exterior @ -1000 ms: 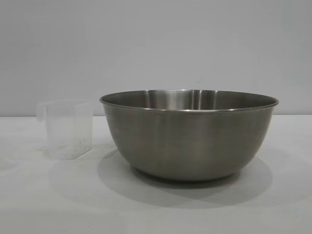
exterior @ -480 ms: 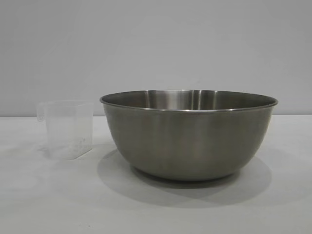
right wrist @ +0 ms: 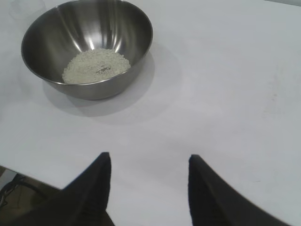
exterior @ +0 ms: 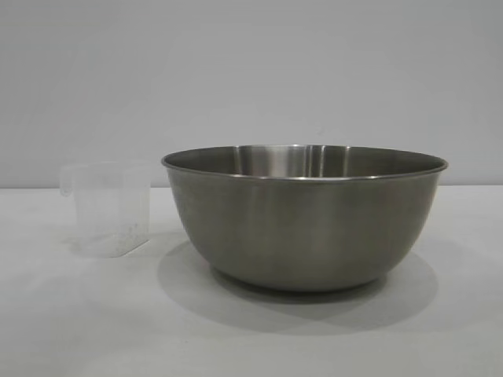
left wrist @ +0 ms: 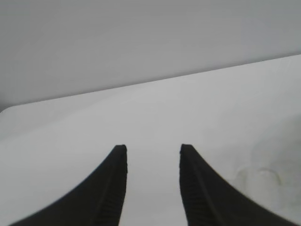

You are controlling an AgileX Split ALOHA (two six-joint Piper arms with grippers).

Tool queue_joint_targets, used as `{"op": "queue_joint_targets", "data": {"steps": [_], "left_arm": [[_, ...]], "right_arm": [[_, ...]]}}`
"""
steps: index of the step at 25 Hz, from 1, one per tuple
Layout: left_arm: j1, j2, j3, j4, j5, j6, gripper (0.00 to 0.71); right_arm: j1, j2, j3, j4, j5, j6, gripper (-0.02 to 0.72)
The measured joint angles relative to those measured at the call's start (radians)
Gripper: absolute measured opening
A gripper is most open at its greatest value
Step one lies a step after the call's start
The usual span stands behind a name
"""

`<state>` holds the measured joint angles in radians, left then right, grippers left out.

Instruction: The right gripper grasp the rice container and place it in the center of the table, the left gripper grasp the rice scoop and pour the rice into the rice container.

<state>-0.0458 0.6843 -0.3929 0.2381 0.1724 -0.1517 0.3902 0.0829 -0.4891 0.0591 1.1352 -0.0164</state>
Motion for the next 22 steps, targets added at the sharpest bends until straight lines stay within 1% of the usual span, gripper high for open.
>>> {"op": "queue_joint_targets", "data": {"steps": [3, 6, 10, 13, 16, 18, 22], "left_arm": [[0.000, -0.140, -0.033, -0.017, 0.213, 0.000, 0.225], [0.000, -0.253, -0.089, -0.050, 0.385, 0.037, 0.225], [0.000, -0.356, -0.122, -0.164, 0.556, 0.144, 0.225], [0.000, -0.416, -0.124, -0.212, 0.685, 0.166, 0.225], [0.000, -0.483, -0.124, -0.243, 0.780, 0.197, 0.225], [0.000, -0.535, -0.124, -0.250, 0.822, 0.210, 0.225], [0.000, -0.617, -0.120, -0.250, 0.852, 0.214, 0.225]], "right_arm": [[0.000, 0.000, 0.000, 0.000, 0.000, 0.000, 0.360], [0.000, 0.000, 0.000, 0.000, 0.000, 0.000, 0.360], [0.000, 0.000, 0.000, -0.002, 0.000, 0.000, 0.360], [0.000, 0.000, 0.000, -0.002, 0.000, 0.000, 0.360], [0.000, 0.000, 0.000, -0.002, 0.000, 0.000, 0.360], [0.000, 0.000, 0.000, -0.002, 0.000, 0.000, 0.360], [0.000, 0.000, 0.000, -0.002, 0.000, 0.000, 0.360]]}}
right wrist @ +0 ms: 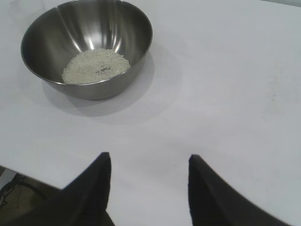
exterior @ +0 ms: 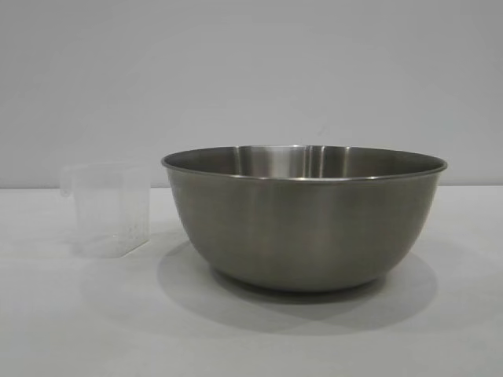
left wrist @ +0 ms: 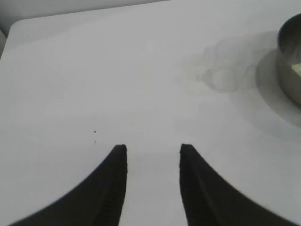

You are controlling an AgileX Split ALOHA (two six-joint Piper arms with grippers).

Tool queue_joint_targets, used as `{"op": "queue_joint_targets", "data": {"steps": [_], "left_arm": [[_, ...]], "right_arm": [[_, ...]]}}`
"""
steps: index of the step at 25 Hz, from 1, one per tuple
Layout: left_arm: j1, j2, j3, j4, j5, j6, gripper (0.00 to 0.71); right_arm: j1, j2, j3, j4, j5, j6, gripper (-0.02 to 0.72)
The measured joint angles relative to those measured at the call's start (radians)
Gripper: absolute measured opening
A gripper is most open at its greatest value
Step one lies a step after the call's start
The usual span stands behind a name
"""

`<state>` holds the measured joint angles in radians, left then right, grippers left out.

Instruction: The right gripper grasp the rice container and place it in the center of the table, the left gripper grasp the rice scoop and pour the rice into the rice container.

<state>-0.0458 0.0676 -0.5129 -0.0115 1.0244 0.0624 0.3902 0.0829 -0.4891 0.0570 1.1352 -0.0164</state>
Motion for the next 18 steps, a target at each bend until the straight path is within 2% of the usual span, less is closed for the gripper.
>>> {"op": "queue_joint_targets", "data": {"steps": [7, 18], "left_arm": [[0.000, -0.077, 0.024, -0.041, 0.087, 0.002, 0.225], [0.000, -0.086, 0.027, -0.047, 0.094, 0.007, 0.225]], "right_arm": [[0.000, 0.000, 0.000, 0.000, 0.000, 0.000, 0.360], [0.000, -0.029, 0.000, 0.011, 0.000, -0.021, 0.360]]}}
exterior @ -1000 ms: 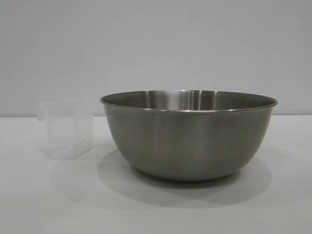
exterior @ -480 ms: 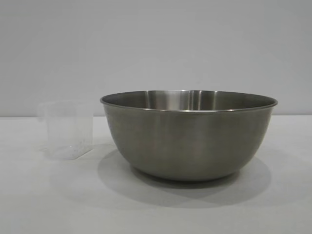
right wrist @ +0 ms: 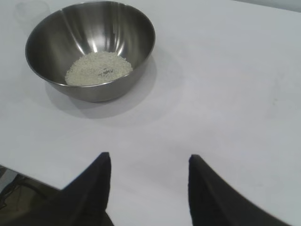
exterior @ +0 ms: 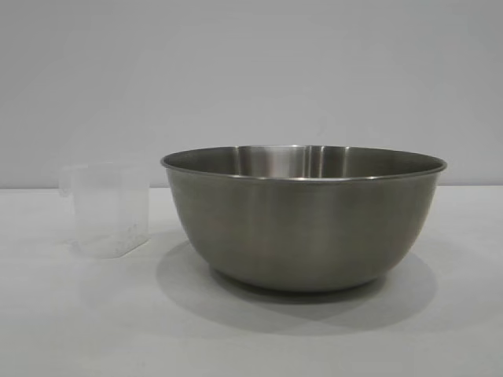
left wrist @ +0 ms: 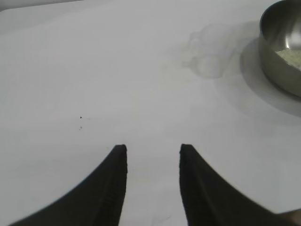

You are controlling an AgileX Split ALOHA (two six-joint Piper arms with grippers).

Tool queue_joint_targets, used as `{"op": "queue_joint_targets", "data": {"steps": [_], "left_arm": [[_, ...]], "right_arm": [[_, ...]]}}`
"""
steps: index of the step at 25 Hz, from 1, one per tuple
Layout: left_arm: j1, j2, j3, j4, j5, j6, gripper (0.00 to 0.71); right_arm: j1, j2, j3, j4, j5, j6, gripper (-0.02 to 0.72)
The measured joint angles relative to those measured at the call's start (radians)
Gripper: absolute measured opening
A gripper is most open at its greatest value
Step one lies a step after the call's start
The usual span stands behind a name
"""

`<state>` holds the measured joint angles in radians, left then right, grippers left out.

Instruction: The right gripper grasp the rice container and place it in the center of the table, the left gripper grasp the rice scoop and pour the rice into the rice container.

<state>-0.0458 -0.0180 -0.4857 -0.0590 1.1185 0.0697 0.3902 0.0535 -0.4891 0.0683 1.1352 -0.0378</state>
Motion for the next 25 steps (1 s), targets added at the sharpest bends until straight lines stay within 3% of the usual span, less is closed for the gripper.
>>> {"op": "queue_joint_targets", "data": {"steps": [20, 23, 25], "left_arm": [[0.000, 0.000, 0.002, 0.000, 0.000, -0.014, 0.225], [0.005, 0.000, 0.002, 0.000, 0.000, -0.014, 0.225], [0.037, 0.000, 0.002, 0.000, 0.002, -0.014, 0.225]], "right_arm": [[-0.002, -0.041, 0.000, 0.004, 0.000, -0.001, 0.360], [-0.050, -0.067, 0.000, 0.006, 0.004, -0.001, 0.360], [-0.119, -0.069, 0.000, 0.006, 0.004, -0.001, 0.360]]}}
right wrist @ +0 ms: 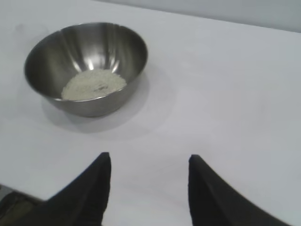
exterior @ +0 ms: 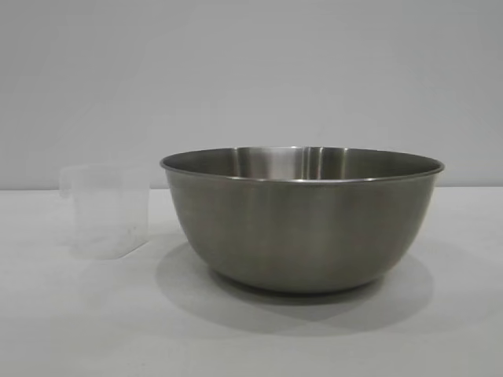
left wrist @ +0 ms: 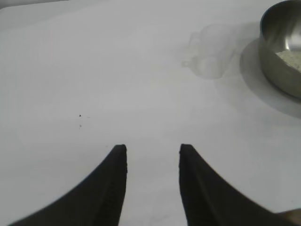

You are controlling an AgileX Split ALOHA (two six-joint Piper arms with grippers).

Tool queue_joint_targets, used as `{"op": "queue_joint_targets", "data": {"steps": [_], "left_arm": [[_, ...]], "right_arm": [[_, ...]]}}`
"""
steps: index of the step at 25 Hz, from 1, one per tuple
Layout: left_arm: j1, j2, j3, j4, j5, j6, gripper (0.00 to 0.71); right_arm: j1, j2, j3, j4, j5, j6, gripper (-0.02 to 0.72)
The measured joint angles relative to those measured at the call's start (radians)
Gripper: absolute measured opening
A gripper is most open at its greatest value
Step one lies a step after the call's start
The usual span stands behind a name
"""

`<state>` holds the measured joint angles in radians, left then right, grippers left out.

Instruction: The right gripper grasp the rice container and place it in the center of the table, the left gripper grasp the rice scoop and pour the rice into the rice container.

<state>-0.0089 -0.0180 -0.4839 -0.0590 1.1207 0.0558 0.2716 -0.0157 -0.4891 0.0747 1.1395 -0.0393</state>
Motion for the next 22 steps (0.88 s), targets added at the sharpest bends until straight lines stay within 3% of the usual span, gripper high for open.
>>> {"op": "queue_joint_targets", "data": {"steps": [3, 6, 22], "left_arm": [[0.077, -0.001, 0.000, 0.002, 0.000, 0.000, 0.225], [0.113, -0.001, 0.000, 0.002, 0.000, 0.000, 0.225], [0.118, -0.001, 0.000, 0.004, 0.000, 0.000, 0.225]], "right_arm": [[-0.111, 0.000, 0.000, 0.001, 0.002, 0.000, 0.360], [-0.202, 0.000, 0.000, 0.001, 0.002, 0.000, 0.360], [-0.230, 0.000, 0.000, 0.002, 0.002, 0.000, 0.360]]}}
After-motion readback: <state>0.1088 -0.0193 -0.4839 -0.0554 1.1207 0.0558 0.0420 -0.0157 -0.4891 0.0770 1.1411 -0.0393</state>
